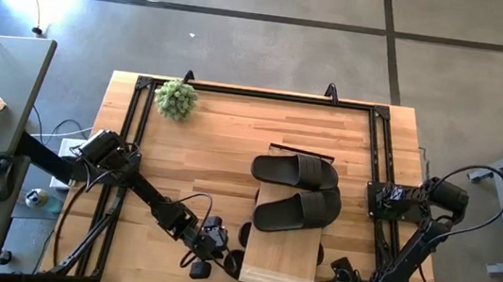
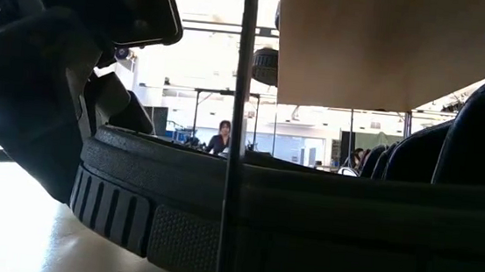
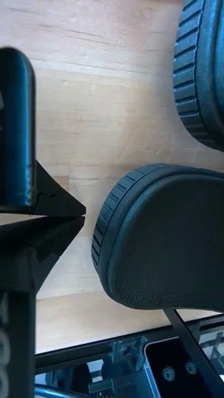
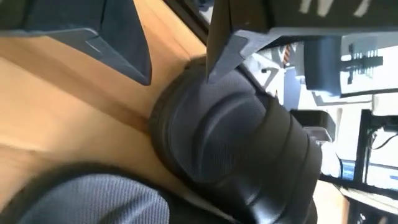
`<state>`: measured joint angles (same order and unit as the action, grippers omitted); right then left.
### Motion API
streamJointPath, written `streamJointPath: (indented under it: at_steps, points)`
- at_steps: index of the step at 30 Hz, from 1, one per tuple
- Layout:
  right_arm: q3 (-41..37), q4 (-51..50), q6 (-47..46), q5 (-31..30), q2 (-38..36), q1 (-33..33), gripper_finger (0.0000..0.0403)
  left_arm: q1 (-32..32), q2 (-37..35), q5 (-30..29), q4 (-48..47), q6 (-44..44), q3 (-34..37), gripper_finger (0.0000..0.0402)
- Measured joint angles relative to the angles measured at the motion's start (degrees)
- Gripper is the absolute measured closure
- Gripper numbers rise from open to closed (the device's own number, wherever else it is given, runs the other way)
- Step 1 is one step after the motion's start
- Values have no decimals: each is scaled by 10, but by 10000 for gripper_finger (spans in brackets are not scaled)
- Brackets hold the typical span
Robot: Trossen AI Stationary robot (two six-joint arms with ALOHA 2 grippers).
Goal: Pick and place slides into the shelf
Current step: Adjust the black slides under the shelf
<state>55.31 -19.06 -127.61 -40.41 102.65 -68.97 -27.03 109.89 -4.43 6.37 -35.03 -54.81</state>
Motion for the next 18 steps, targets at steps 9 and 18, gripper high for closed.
streamJointPath:
  at_steps: [9, 18]
  points:
    - [0, 114, 3, -10, 73, 12, 262, 0, 0, 13, 0, -1, 0, 402]
    - [3, 149, -9, -57, 89, 2, 262, 0, 0, 19, 0, -8, 0, 401]
